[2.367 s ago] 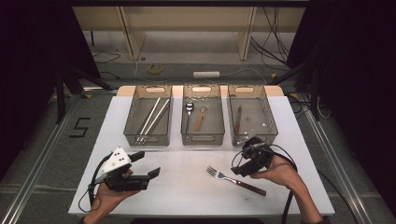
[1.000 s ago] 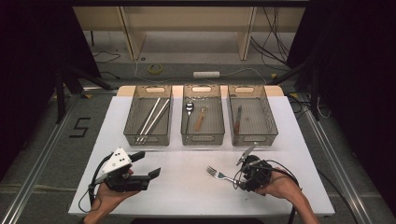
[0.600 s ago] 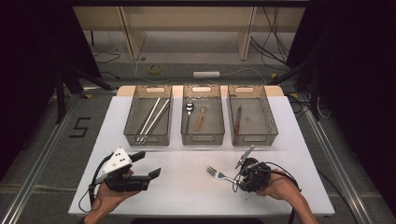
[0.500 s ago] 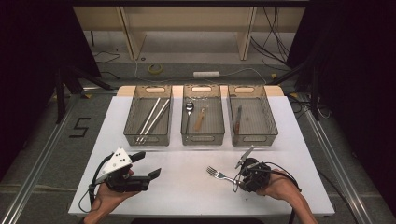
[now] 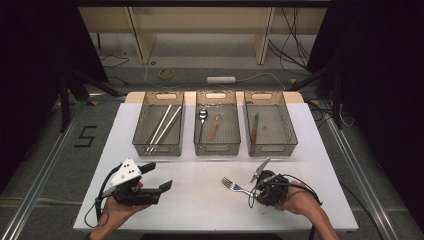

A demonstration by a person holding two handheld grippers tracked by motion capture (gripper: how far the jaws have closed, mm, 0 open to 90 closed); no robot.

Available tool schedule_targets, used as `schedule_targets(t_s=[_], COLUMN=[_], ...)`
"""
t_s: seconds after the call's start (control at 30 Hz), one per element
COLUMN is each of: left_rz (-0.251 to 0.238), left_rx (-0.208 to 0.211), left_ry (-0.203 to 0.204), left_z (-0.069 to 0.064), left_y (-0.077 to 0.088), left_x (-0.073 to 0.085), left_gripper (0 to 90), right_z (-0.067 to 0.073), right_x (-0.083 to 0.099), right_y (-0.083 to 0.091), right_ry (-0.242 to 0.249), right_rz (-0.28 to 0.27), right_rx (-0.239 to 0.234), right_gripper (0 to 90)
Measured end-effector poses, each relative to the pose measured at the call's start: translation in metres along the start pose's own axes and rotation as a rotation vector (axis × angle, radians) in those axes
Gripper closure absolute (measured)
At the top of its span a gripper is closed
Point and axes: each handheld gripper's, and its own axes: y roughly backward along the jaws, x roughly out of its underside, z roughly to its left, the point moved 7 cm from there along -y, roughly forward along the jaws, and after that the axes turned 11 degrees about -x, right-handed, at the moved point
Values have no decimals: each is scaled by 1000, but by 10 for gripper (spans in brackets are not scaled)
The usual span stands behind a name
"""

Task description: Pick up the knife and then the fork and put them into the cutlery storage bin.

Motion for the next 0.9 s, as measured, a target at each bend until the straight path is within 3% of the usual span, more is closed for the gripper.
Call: schedule_targets(t_s=[0.37, 0.9], left_rz=[0, 0], left_rx=[0, -1], left_ry=[0, 1], left_z=[0, 0], left_y=[0, -1], left_x=[0, -1], left_gripper=[181, 181], right_z=[0, 1], right_x=[-1, -1], right_y=[0, 3], right_ry=[18, -12], right_rz=[14, 8], right_rx=[6, -5], right_gripper=[770, 775])
